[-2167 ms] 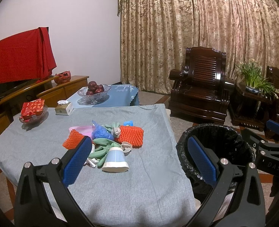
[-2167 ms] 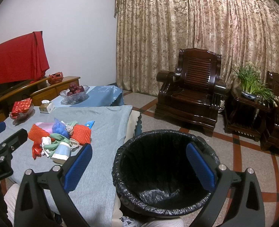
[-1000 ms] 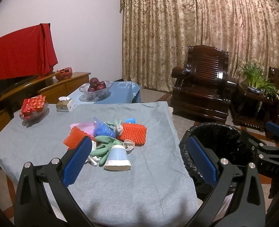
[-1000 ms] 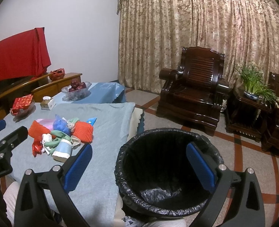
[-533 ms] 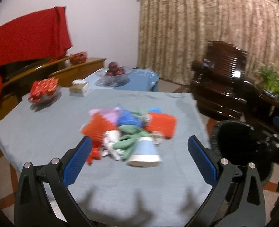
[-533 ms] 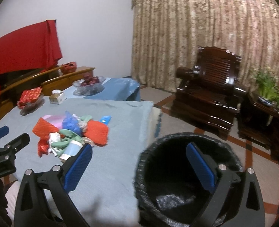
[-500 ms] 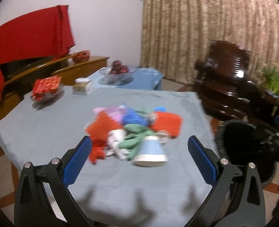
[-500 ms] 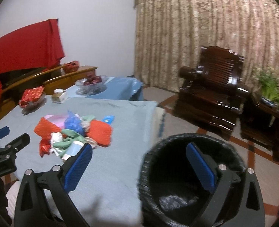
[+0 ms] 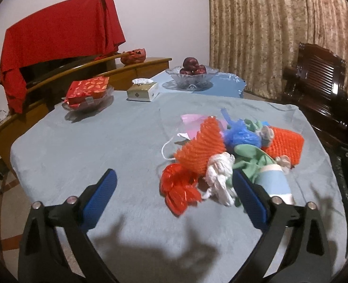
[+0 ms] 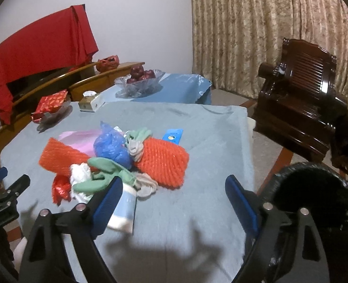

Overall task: Collect trash
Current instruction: 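Grasp an orange foam net with the left tool while the right tool grasps another orange foam net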

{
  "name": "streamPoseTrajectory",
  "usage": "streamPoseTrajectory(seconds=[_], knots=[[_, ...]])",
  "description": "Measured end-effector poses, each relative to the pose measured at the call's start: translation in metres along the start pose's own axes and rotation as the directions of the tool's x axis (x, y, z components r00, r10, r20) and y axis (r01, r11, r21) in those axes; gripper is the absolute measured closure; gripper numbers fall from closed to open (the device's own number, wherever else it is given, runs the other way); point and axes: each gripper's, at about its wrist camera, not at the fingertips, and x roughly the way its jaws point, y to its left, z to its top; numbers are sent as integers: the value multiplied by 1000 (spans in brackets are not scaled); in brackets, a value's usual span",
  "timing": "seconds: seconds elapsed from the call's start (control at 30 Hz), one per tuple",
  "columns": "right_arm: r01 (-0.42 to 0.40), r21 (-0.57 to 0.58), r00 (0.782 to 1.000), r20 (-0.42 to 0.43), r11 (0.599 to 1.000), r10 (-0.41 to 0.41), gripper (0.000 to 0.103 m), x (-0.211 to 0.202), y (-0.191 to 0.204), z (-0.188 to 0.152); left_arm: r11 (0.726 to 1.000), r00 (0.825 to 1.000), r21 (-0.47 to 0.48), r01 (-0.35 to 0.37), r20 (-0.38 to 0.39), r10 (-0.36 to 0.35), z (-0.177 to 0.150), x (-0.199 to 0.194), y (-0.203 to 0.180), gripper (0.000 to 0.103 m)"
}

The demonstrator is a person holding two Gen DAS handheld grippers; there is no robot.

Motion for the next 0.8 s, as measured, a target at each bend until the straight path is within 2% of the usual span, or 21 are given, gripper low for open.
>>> streamPoseTrajectory(seconds=[0.03, 0.07, 0.33, 0.63, 0.73, 0.8], knots=[[-3, -3, 1000, -7, 1000, 3, 22, 7, 0, 2, 1000, 1000, 2, 13, -10, -13, 2, 9, 0, 22], [-2, -6, 1000, -12, 1000, 2, 24, 14, 0, 4, 1000, 999, 2, 25, -20, -25, 4, 18, -2, 26], [29, -12, 996, -82, 1000, -29, 30, 71, -8, 12, 997, 996, 10, 81, -36, -80, 11, 63, -15, 29], [7, -17, 985, -170, 1000, -10, 32, 121, -7, 9, 993, 991, 29, 117, -72, -114, 8, 85, -30, 44], [-8, -4, 979, -205, 1000, 6, 38, 130, -8, 5, 992, 990, 31, 120, -82, -117, 5, 88, -32, 52], [-34, 7, 975, -221, 999, 35, 51, 133, -9, 3, 991, 987, 26, 133, -90, -131, 4, 89, -33, 57]])
